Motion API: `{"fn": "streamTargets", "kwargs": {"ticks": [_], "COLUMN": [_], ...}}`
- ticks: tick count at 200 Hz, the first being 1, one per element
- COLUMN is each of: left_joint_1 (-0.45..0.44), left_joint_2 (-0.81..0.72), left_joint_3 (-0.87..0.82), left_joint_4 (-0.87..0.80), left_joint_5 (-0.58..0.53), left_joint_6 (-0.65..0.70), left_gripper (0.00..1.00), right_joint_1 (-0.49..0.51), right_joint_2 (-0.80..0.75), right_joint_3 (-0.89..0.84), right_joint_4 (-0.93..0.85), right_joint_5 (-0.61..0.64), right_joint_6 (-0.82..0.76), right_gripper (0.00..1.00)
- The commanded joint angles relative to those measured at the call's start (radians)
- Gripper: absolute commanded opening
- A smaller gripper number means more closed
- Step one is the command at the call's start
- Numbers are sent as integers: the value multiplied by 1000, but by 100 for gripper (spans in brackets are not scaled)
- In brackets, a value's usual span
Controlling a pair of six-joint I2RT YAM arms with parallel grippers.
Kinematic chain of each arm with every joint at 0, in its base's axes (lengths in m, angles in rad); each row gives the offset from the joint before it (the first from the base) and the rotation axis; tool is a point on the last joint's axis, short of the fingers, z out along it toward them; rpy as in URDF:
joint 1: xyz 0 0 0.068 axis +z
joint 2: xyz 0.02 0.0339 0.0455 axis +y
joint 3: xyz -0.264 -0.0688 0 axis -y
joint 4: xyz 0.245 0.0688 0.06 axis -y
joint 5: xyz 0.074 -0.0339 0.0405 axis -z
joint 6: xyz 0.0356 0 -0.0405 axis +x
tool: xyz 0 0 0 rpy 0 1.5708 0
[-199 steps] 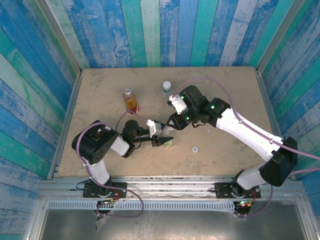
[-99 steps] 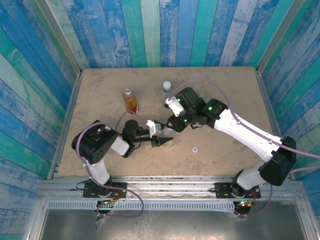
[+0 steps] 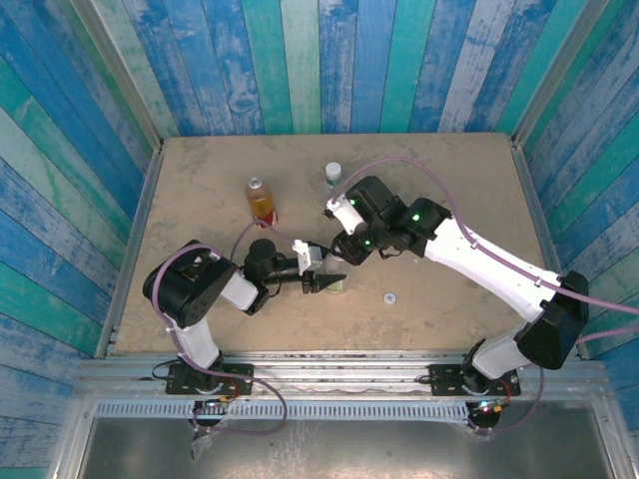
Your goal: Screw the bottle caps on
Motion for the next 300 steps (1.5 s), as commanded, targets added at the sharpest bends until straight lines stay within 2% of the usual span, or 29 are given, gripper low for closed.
{"fn": "streamTargets", "kwargs": {"ticks": [1,46,77,134,149,178,220,300], "left_joint_1": [-1,0,-1,1,1,1,1,1], "left_joint_2": [14,14,13,14,14,14,12,11], "left_joint_3": [11,11,11,13,12,13,11,13], "left_joint_4": [-72,-74,-78,-82,-82,-83,-83,-85], "left_joint_5": [-34,-35,-35,-35,-35,-35,-35,-34], "left_joint_6": [-1,-1,-1,-1,0,0,2,1], "left_gripper": [60,60,60,60,60,60,61,61], "right_joint_1": [30,33,32,32,32,29,21,6], "right_joint_2": [22,8,-8,-55,-85,-134,-130,-72], "right_joint_3": [3,18,18,16,3,-62,-102,-102], "right_joint_4": [-69,-58,-47,-4,27,93,86,18], "right_joint_5": [-26,7,14,56,80,120,112,94], "right_joint_6": [-7,-4,-1,2,15,49,68,52], "right_gripper": [42,41,45,70,72,60,35,29]}}
